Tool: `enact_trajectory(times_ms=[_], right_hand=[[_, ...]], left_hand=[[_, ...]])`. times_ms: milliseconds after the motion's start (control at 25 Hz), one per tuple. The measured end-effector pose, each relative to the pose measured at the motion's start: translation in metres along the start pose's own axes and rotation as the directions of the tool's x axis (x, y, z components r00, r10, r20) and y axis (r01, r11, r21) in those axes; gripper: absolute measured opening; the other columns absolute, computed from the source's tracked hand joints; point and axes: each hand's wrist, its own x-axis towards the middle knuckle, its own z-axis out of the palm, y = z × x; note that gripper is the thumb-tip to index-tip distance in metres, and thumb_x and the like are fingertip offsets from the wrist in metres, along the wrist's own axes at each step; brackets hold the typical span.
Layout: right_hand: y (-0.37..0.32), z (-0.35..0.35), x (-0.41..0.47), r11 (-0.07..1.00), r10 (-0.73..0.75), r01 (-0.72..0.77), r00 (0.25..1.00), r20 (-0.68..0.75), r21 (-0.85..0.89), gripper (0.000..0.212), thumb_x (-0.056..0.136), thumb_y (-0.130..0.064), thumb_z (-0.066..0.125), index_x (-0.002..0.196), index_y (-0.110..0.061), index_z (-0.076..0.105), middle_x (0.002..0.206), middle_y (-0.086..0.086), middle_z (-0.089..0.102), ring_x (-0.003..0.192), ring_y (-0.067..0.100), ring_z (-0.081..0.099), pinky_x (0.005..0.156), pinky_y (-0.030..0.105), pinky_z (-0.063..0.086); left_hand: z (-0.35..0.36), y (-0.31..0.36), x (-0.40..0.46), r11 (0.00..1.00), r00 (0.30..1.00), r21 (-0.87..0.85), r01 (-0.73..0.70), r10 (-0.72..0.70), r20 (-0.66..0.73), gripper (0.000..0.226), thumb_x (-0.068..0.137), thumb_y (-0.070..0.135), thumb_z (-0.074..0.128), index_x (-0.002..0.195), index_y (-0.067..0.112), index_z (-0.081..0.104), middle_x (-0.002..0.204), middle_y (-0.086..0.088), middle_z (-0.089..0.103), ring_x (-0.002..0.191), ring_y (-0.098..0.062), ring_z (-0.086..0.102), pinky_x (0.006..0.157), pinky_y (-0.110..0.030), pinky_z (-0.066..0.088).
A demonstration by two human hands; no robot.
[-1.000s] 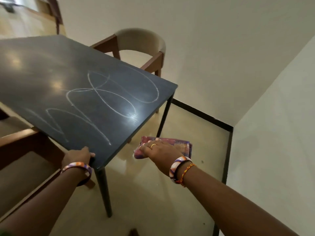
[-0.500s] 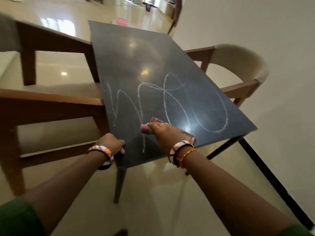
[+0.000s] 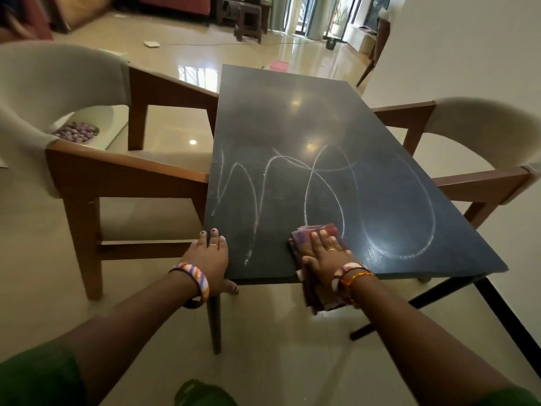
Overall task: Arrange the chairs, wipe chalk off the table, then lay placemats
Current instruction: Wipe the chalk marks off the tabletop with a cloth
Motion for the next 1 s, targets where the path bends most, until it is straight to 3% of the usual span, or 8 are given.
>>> enact_trajectory(times_ms=[200,320,480,560,680,840,920,1000], right_hand=[[0.032,-0.004,-0.001,0.96,0.279,-0.276,0.954,-0.112,0.045,0.062,0.101,-0.042,0.017,0.15,-0.013,-0.008,0.157,0.01,-0.013,0.146,0.028,-0.007,0.118,0.047,0.001],[-0.034,0.014,-0.007,1.0,0.01,-0.01,0.988,-0.153,0.0,0.063,0.101,-0.039,0.022,0.15,-0.011,-0.007,0.157,0.012,-0.013,0.145,0.028,-0.007,0.117,0.044,0.0],[-0.086,0.022,-0.013,0.948,-0.318,0.318,0.942,-0.104,-0.016,0.063,0.1,-0.044,0.027,0.151,-0.02,-0.002,0.159,0.002,-0.009,0.146,0.02,-0.006,0.116,0.039,-0.003],[-0.057,0.019,-0.007,0.958,-0.284,0.286,0.951,-0.123,0.001,0.065,0.099,-0.048,0.027,0.151,-0.022,-0.001,0.158,-0.002,-0.008,0.146,0.017,-0.006,0.116,0.036,-0.002],[0.025,0.014,-0.006,0.999,0.014,-0.003,0.974,-0.225,0.051,0.064,0.099,-0.048,0.02,0.151,-0.017,-0.002,0.159,0.003,-0.006,0.146,0.019,-0.006,0.117,0.04,0.003],[0.078,0.015,-0.026,0.901,0.42,-0.358,0.861,-0.287,0.246,0.058,0.101,-0.038,0.02,0.151,-0.01,0.007,0.159,0.01,0.003,0.146,0.028,0.002,0.118,0.045,0.006],[0.042,0.02,-0.026,0.924,0.357,-0.263,0.854,-0.379,0.277,0.055,0.099,-0.029,0.034,0.149,-0.011,0.019,0.157,0.01,0.015,0.144,0.029,0.012,0.117,0.046,0.01],[-0.013,0.029,-0.025,0.967,0.081,0.037,0.893,-0.443,0.252,0.053,0.095,-0.024,0.045,0.145,-0.02,0.028,0.152,0.006,0.027,0.14,0.026,0.023,0.115,0.042,0.015]], left_hand=[[-0.016,0.004,0.003,0.999,0.995,-0.023,0.029,-0.026,0.096,0.084,0.087,0.049,0.054,0.146,0.003,0.015,0.154,-0.02,0.009,0.141,-0.032,0.019,0.109,-0.032,0.03],[-0.029,0.008,0.005,0.999,0.989,0.032,-0.013,0.008,0.146,0.059,0.088,0.046,0.055,0.131,0.007,0.042,0.133,-0.013,0.047,0.117,-0.025,0.049,0.094,-0.028,0.043],[-0.039,0.008,0.011,0.989,0.965,0.12,-0.083,0.05,0.256,0.048,0.087,0.039,0.058,0.125,0.012,0.048,0.121,-0.008,0.055,0.108,-0.022,0.056,0.093,-0.03,0.046],[-0.034,0.0,0.013,0.993,0.971,0.1,-0.066,0.04,0.235,0.056,0.087,0.037,0.059,0.133,0.011,0.04,0.132,-0.01,0.046,0.116,-0.024,0.05,0.098,-0.033,0.044],[-0.018,-0.006,0.01,0.996,0.98,0.084,-0.002,-0.015,0.2,0.08,0.09,0.034,0.055,0.148,0.005,0.006,0.155,-0.018,-0.001,0.143,-0.033,0.008,0.116,-0.039,0.019],[-0.011,-0.007,0.006,1.0,0.986,0.027,0.005,-0.009,0.164,0.083,0.093,0.033,0.05,0.148,0.005,-0.005,0.155,-0.015,-0.014,0.143,-0.031,-0.008,0.117,-0.04,0.01],[-0.011,-0.006,0.008,0.999,0.985,0.045,0.019,-0.026,0.171,0.083,0.093,0.033,0.05,0.148,0.005,-0.005,0.155,-0.016,-0.013,0.143,-0.031,-0.008,0.118,-0.04,0.01],[-0.012,-0.003,0.009,0.996,0.981,0.08,0.04,-0.055,0.188,0.083,0.093,0.034,0.05,0.147,0.004,-0.006,0.155,-0.016,-0.012,0.143,-0.031,-0.006,0.118,-0.04,0.011]])
